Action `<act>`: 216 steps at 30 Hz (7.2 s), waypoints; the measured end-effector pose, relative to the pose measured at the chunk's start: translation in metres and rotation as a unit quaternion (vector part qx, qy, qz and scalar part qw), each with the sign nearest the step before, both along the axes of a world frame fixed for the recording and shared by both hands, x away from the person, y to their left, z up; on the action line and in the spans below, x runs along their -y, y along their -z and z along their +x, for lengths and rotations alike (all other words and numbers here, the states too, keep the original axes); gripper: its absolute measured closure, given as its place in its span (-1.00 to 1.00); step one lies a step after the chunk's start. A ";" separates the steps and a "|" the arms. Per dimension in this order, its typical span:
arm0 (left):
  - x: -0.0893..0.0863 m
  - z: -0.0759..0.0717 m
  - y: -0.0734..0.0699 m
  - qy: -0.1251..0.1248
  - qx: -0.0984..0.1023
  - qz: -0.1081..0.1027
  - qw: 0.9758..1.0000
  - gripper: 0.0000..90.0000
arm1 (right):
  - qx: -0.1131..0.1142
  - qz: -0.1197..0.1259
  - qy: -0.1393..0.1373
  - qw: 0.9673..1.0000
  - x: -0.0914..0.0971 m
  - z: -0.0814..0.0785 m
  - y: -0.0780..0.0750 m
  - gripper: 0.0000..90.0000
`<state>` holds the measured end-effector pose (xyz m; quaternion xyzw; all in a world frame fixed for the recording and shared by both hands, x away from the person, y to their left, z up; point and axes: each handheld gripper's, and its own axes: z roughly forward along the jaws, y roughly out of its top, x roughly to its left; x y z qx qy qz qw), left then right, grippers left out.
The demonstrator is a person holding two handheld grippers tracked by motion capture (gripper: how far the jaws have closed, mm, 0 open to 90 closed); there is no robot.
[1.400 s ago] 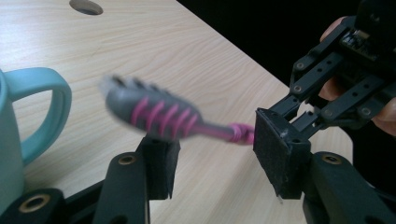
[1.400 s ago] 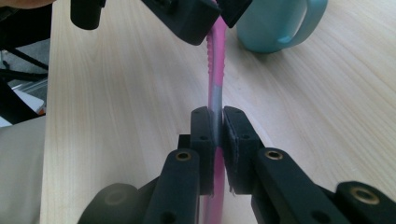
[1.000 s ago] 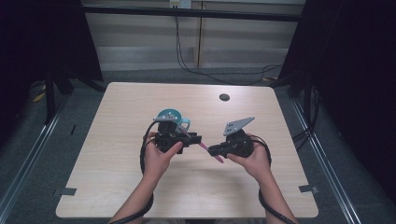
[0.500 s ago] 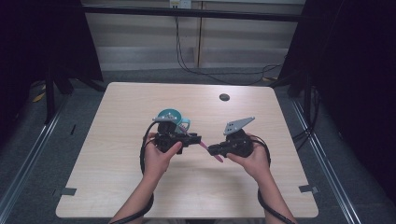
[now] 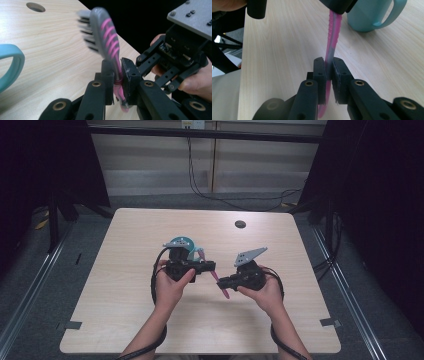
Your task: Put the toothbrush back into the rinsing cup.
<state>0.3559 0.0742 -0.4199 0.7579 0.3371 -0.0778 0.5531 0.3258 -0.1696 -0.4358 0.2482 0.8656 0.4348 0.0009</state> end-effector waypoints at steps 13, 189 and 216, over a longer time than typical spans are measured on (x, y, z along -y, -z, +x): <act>0.000 0.002 -0.001 -0.014 0.007 0.005 1.000 0.83 | -0.006 0.015 -0.006 1.000 -0.019 -0.002 0.003 0.64; -0.053 0.098 -0.090 -0.129 0.082 0.072 0.986 0.84 | 0.053 -0.084 0.187 0.977 0.051 -0.019 0.077 -0.71; -0.052 0.113 -0.067 -0.144 0.093 0.091 0.981 0.84 | 0.053 -0.084 0.187 0.977 0.051 -0.019 0.077 -0.71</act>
